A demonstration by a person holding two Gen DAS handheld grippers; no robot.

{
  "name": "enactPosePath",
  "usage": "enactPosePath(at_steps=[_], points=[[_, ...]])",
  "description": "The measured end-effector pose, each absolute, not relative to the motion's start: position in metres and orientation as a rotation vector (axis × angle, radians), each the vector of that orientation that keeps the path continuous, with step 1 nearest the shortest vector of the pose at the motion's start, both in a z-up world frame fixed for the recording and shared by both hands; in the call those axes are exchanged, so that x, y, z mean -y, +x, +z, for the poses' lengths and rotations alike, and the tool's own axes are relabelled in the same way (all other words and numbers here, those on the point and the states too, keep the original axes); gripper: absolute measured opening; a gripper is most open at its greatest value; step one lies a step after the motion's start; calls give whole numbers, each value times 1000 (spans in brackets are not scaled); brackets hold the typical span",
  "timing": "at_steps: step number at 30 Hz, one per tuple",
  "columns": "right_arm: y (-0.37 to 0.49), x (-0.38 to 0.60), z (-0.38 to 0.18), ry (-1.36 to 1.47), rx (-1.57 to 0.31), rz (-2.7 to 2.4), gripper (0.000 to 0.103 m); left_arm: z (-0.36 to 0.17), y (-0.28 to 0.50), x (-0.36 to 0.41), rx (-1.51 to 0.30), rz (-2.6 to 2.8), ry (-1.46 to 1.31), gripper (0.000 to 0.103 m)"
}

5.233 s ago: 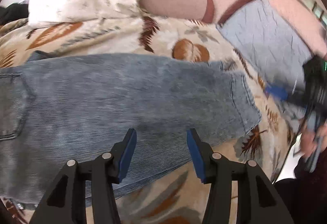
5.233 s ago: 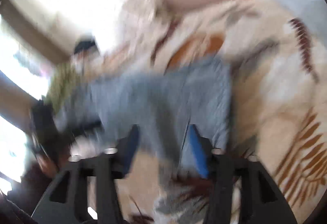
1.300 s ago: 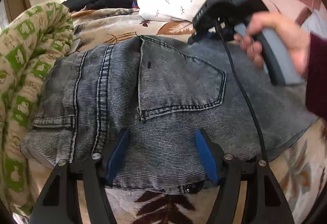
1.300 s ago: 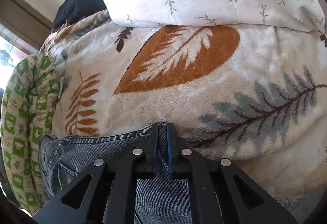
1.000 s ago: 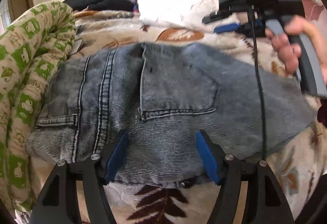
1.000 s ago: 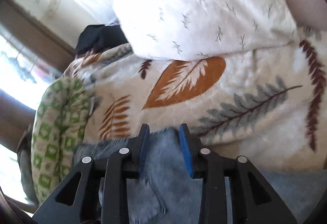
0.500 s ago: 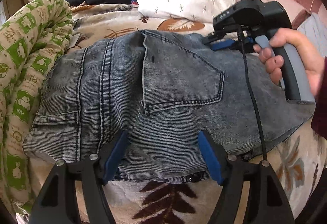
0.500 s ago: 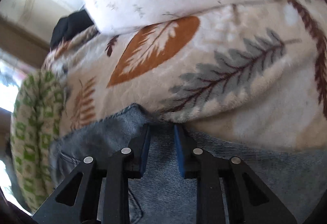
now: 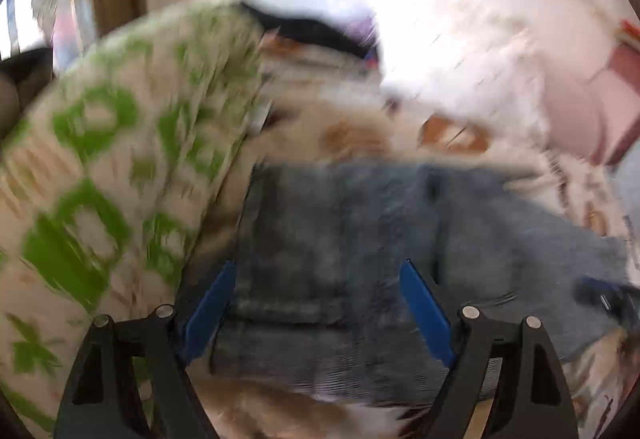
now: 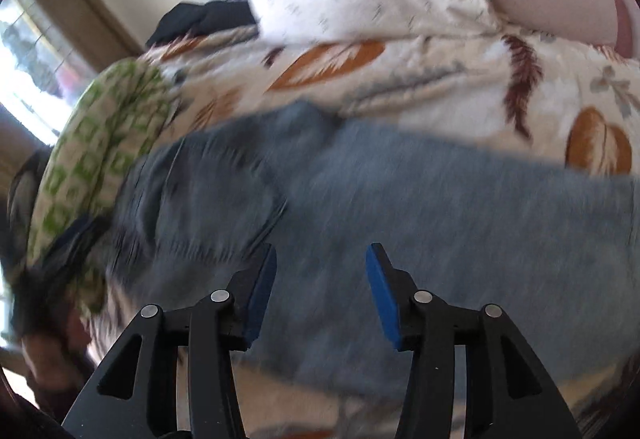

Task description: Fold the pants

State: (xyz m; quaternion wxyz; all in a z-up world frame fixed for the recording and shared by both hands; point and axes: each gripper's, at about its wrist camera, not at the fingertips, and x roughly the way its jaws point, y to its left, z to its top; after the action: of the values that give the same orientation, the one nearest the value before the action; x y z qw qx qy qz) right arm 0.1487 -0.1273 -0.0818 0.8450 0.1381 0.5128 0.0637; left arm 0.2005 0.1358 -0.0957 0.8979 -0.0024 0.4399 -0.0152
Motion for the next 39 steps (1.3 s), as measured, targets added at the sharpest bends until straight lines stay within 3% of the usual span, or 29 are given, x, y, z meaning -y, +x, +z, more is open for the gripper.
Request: enactPosePath(at_steps=[6,8,15,21,25,29,36,39], points=[[115,84,-125,145,-1152,136,48,-132,203,-136,-1002,24,51,87],[97,81,-128,111,-1061,135,48,-135,204,-135,-1000,19,50,89],[79,74,-134,-35,-1016,162,49,-136,194,-137,-967,28,64,91],[67,86,-126,63,-986,196,51,-132,180,-139,-892,55,37,90],[42,116,-99,201,-916,218,55,-110,152,-132,-830,87,35,88],[0,178,-70,319,-768,134,76,-83,121,-96,-746,53,161,89],[-57,331,-100,1051,-591,-138,81,-35,125,-3,-768,-220,206,90],[-61,361,-120,1209,-576,-219,81,-26,134,45,-781,-350,267,90]])
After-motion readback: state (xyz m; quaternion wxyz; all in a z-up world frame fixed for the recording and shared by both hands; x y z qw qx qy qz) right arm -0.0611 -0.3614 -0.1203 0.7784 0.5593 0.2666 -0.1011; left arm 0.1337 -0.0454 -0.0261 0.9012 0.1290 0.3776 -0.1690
